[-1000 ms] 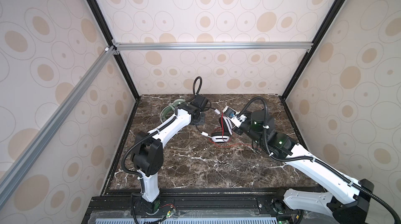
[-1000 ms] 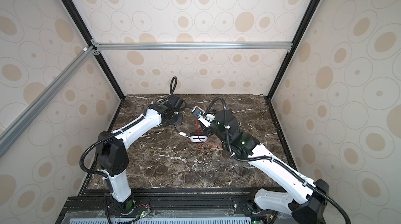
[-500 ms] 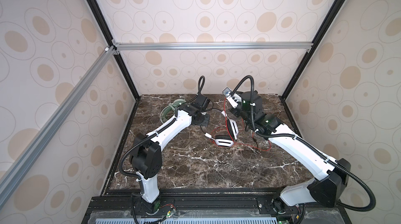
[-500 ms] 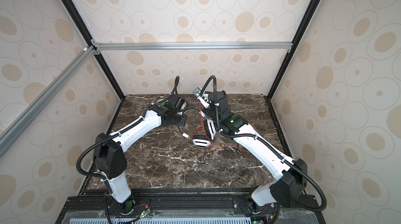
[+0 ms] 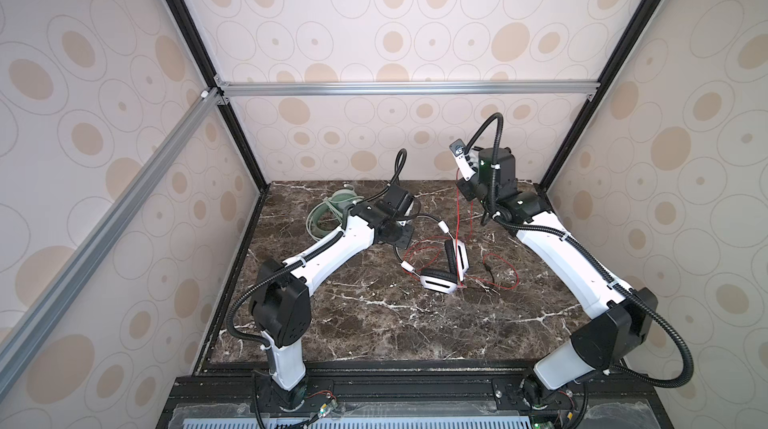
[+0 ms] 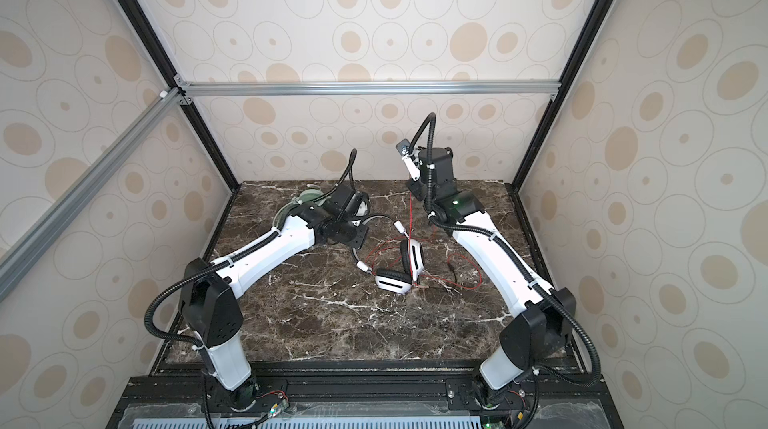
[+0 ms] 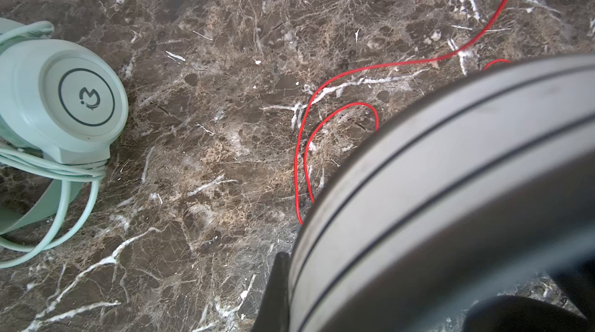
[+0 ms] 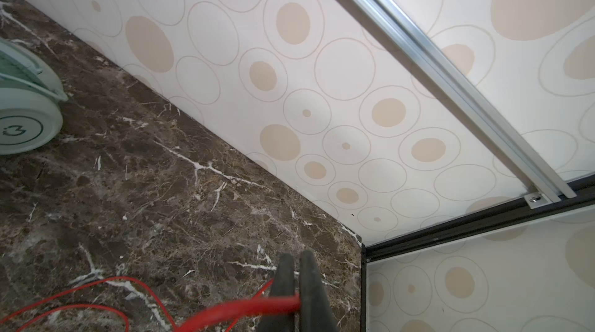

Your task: Wrap the headphones

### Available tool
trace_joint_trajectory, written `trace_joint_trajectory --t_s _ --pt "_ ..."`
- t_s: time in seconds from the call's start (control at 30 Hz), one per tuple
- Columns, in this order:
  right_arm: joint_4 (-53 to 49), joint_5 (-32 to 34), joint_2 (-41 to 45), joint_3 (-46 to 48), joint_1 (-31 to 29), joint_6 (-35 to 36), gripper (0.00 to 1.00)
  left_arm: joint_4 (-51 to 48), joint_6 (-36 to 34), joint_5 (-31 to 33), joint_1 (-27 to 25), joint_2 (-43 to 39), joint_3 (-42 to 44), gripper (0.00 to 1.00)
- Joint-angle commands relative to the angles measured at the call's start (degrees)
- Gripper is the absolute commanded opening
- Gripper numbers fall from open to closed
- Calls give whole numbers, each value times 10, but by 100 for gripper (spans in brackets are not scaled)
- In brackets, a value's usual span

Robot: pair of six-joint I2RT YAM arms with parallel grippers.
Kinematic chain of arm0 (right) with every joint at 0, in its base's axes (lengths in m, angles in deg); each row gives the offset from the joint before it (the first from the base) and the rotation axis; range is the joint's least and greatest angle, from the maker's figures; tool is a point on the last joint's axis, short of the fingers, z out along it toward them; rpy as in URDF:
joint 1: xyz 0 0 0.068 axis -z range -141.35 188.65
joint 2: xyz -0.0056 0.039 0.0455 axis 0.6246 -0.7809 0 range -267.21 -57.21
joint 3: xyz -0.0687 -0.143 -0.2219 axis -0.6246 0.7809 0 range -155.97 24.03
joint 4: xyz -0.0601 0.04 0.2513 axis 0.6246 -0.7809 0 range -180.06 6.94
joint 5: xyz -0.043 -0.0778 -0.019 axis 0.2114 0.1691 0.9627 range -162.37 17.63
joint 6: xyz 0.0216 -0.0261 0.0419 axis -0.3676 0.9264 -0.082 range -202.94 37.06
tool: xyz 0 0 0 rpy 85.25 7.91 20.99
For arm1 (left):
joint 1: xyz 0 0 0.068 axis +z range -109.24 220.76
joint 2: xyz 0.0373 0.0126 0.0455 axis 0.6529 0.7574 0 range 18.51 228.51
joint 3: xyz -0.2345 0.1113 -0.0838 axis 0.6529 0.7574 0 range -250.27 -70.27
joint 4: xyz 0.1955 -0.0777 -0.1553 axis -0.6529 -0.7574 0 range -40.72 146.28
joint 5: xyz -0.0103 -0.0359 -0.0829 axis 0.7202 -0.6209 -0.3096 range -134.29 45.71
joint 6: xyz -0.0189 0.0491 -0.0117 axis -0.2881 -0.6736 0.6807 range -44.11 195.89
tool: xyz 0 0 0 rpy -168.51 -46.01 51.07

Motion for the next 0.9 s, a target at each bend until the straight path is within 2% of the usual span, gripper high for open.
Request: trace_joint_trajectory --t_s 0.0,0.37,0.87 --pt "-14 -6 -15 -36 3 -1 0 8 -12 -1 -13 -17 -15 0" --pt "-47 -7 -8 -88 13 12 0 -2 -13 11 -24 -12 -22 0" --pt "-46 27 29 -59 13 46 0 31 -25 25 -38 -53 8 0"
